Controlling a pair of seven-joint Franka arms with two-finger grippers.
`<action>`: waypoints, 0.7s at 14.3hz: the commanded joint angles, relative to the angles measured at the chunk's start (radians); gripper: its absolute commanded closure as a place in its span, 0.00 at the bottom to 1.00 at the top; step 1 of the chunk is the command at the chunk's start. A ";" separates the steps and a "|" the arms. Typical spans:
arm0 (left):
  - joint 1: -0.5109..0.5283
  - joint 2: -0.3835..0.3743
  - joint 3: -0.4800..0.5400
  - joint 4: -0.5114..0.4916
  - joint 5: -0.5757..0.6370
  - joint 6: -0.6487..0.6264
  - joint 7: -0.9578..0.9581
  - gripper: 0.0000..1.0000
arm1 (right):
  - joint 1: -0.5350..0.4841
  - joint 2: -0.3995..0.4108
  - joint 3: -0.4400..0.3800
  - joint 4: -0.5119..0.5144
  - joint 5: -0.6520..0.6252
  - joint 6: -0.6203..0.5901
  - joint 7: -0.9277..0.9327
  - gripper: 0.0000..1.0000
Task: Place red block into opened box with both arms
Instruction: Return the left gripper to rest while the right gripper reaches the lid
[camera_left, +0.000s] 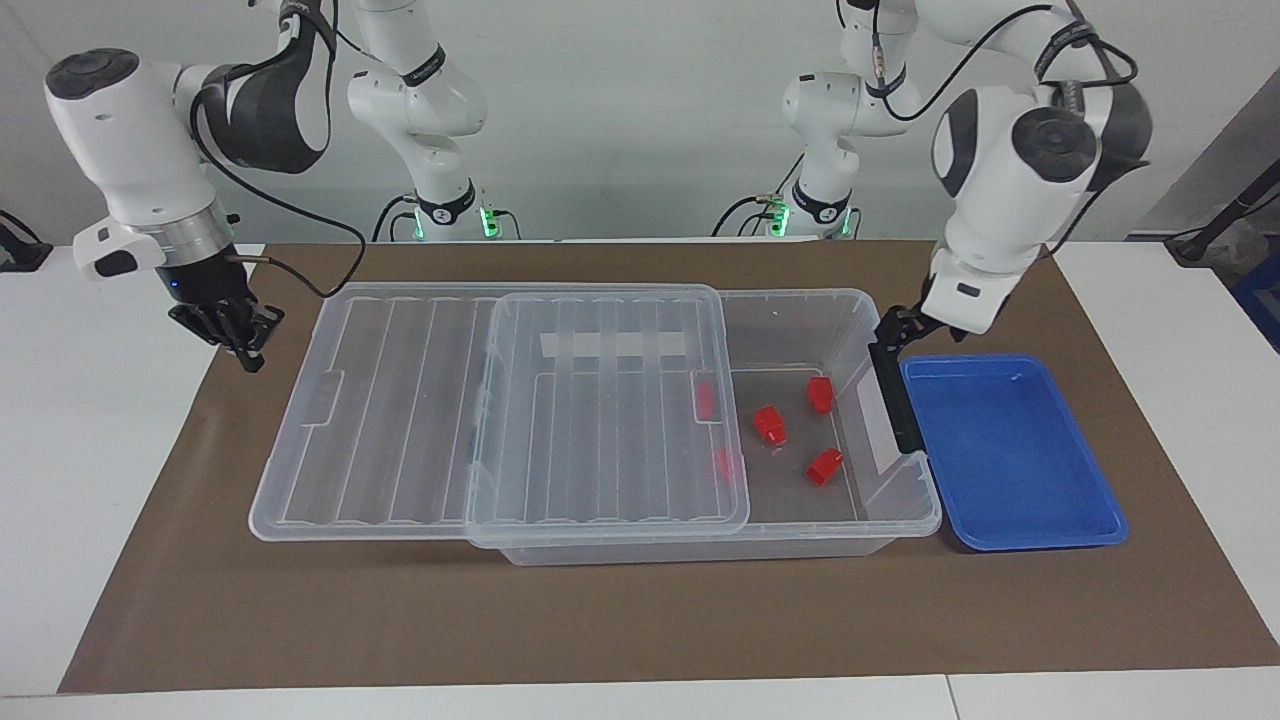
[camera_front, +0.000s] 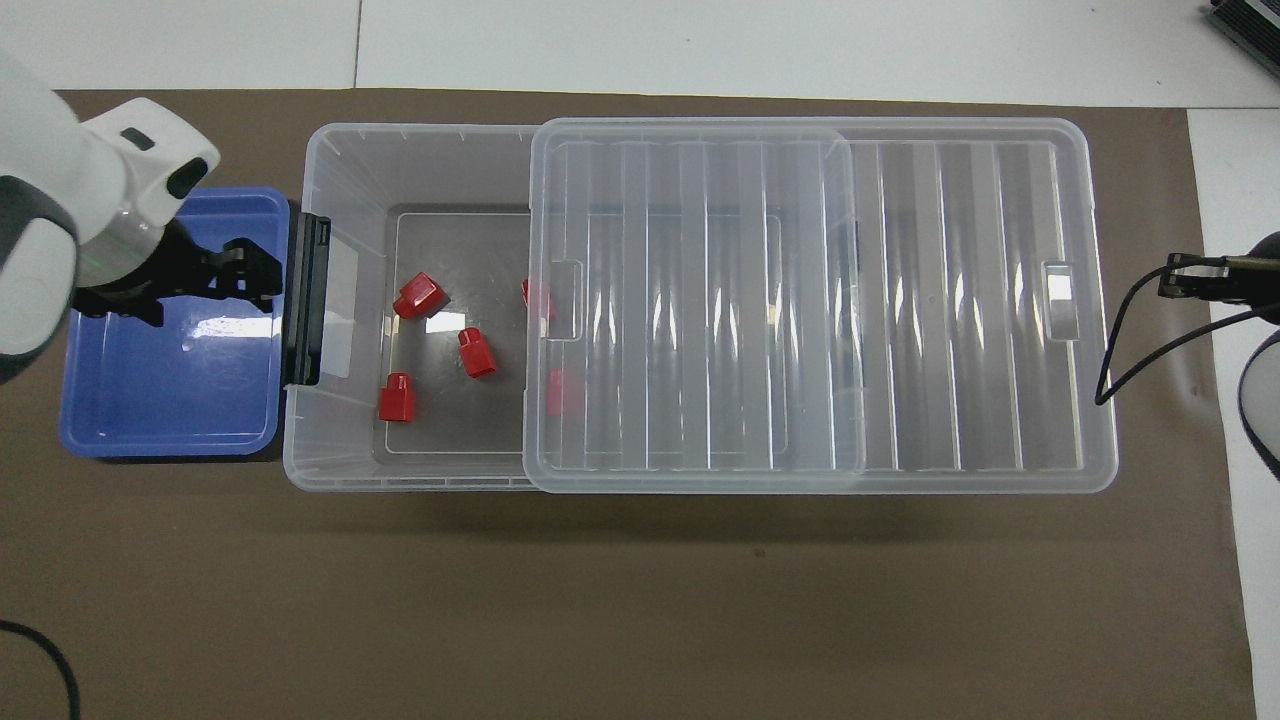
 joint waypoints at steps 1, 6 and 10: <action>0.103 -0.097 -0.004 -0.044 -0.021 -0.056 0.205 0.00 | -0.033 0.003 0.008 -0.059 0.001 0.070 -0.035 1.00; 0.198 -0.151 -0.004 -0.070 -0.021 -0.090 0.377 0.00 | -0.015 0.008 0.009 -0.100 0.012 0.125 -0.030 1.00; 0.205 -0.183 -0.004 -0.093 -0.020 -0.101 0.379 0.00 | 0.002 -0.009 0.011 -0.137 0.012 0.113 -0.032 1.00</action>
